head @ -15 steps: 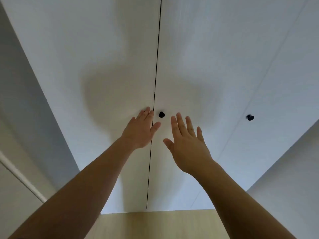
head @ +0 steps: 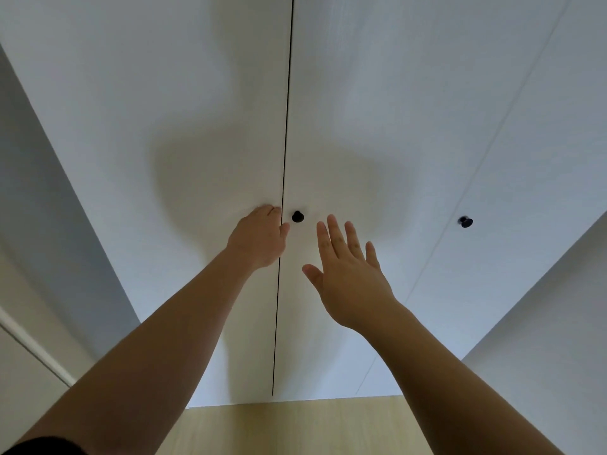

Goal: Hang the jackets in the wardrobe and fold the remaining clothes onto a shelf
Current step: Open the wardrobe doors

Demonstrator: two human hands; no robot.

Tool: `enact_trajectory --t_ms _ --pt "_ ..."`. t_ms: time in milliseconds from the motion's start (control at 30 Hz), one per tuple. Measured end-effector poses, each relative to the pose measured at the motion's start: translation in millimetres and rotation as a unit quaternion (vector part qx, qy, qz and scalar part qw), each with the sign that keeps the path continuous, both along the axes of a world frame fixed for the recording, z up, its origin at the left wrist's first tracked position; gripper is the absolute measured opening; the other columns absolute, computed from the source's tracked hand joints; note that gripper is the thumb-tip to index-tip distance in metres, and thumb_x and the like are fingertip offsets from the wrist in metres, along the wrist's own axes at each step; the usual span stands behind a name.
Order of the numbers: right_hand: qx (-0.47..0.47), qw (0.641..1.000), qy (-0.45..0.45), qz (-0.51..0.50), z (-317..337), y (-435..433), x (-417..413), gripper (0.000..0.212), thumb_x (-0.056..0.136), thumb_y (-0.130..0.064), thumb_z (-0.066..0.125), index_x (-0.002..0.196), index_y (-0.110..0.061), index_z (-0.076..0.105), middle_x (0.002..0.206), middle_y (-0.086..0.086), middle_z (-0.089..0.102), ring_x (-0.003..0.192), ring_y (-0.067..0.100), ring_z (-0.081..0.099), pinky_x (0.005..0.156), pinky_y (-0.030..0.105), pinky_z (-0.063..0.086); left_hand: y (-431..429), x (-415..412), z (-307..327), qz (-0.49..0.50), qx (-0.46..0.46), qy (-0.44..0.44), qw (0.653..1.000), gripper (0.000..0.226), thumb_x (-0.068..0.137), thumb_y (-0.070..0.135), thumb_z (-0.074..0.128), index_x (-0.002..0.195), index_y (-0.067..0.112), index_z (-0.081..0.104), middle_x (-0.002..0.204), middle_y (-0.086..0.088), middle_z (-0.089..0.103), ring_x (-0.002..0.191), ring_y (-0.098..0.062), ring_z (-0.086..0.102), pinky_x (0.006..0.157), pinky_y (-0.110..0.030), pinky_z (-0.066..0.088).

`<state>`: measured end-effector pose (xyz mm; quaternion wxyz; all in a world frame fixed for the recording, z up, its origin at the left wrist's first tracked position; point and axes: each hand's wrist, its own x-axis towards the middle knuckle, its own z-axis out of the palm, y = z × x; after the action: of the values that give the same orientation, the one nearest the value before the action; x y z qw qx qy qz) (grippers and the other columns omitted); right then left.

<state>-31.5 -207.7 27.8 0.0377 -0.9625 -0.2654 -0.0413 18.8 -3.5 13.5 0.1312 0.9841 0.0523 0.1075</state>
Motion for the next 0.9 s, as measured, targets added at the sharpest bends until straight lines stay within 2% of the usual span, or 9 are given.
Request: enact_trajectory --t_ms 333,433,500,567,600,633,667,800,900 --pt "0.001 0.999 0.008 0.035 3.8 2.4 -14.1 0.070 0.105 -0.057 0.010 0.155 -0.021 -0.024 0.157 -0.005 -0.037 0.148 0.024 -0.031 0.121 0.051 -0.008 -7.6 -49.5 4.1 0.008 -0.057 -0.041 0.998 0.044 0.101 0.025 0.045 0.143 0.013 0.050 0.145 -0.003 0.052 0.128 -0.024 0.054 0.106 -0.037 0.042" --pt "0.007 0.998 0.022 0.056 5.2 11.1 -20.7 0.069 0.106 -0.054 0.013 0.156 -0.021 -0.021 0.162 -0.003 -0.031 0.150 0.024 -0.028 0.122 0.051 -0.005 -5.6 -75.4 -0.2 0.008 -0.075 -0.062 0.995 0.042 0.101 0.025 0.046 0.143 0.016 0.051 0.144 -0.002 0.055 0.129 -0.021 0.055 0.109 -0.036 0.043" --pt "0.050 0.993 0.062 0.085 8.5 20.6 -27.2 0.067 0.109 -0.045 0.022 0.158 -0.021 -0.017 0.165 -0.002 -0.022 0.154 0.023 -0.017 0.123 0.046 0.001 -4.3 -92.5 -2.5 0.011 -0.082 -0.080 0.993 0.039 0.102 0.024 0.049 0.140 0.018 0.055 0.141 0.000 0.059 0.128 -0.019 0.057 0.109 -0.035 0.042" --pt "0.147 0.973 0.138 0.115 13.4 32.5 -33.5 0.067 0.110 -0.031 0.034 0.161 -0.021 -0.008 0.169 0.002 0.006 0.153 0.026 0.022 0.122 0.039 0.021 -1.5 -108.6 -4.1 0.024 -0.085 -0.098 0.991 0.035 0.104 0.022 0.050 0.137 0.020 0.059 0.138 0.000 0.063 0.126 -0.019 0.059 0.108 -0.032 0.041" --pt "0.197 0.958 0.172 0.116 15.9 38.8 -35.1 0.067 0.109 -0.026 0.037 0.162 -0.023 -0.003 0.163 0.004 0.030 0.135 0.023 0.049 0.113 0.034 0.038 0.2 -116.9 -4.5 0.033 -0.090 -0.105 0.990 0.034 0.104 0.021 0.050 0.136 0.020 0.061 0.137 0.000 0.064 0.125 -0.018 0.060 0.108 -0.030 0.040" --pt "0.234 0.946 0.198 0.106 18.4 45.1 -36.8 0.065 0.109 -0.025 0.039 0.162 -0.024 0.002 0.149 0.005 0.049 0.111 0.015 0.061 0.099 0.029 0.048 1.8 -125.1 -4.9 0.043 -0.100 -0.108 0.988 0.033 0.104 0.020 0.049 0.135 0.021 0.062 0.136 0.001 0.065 0.125 -0.018 0.061 0.107 -0.029 0.039" --pt "0.260 0.936 0.217 0.093 20.2 51.8 -38.5 0.062 0.108 -0.024 0.039 0.162 -0.025 0.008 0.136 0.005 0.059 0.097 0.011 0.062 0.090 0.028 0.051 3.0 -133.2 -5.1 0.051 -0.113 -0.111 0.986 0.033 0.105 0.019 0.049 0.134 0.021 0.063 0.135 0.001 0.065 0.125 -0.018 0.061 0.108 -0.028 0.039" --pt "0.298 0.914 0.264 0.077 17.3 71.9 -44.3 0.042 0.108 -0.021 0.035 0.149 -0.019 0.042 0.134 0.005 0.060 0.116 0.024 0.060 0.104 0.037 0.049 2.9 -158.8 -4.3 0.077 -0.151 -0.123 0.978 0.033 0.102 0.010 0.049 0.127 0.019 0.068 0.127 0.000 0.069 0.117 -0.017 0.064 0.106 -0.027 0.041" --pt "0.326 0.898 0.283 0.084 13.8 74.1 -51.4 0.034 0.108 -0.020 0.037 0.133 -0.019 0.059 0.116 0.002 0.068 0.104 0.020 0.064 0.090 0.029 0.049 5.4 -174.3 2.8 0.097 -0.205 -0.123 0.966 0.034 0.099 0.005 0.050 0.122 0.018 0.072 0.122 0.002 0.071 0.110 -0.011 0.063 0.109 -0.025 0.044"
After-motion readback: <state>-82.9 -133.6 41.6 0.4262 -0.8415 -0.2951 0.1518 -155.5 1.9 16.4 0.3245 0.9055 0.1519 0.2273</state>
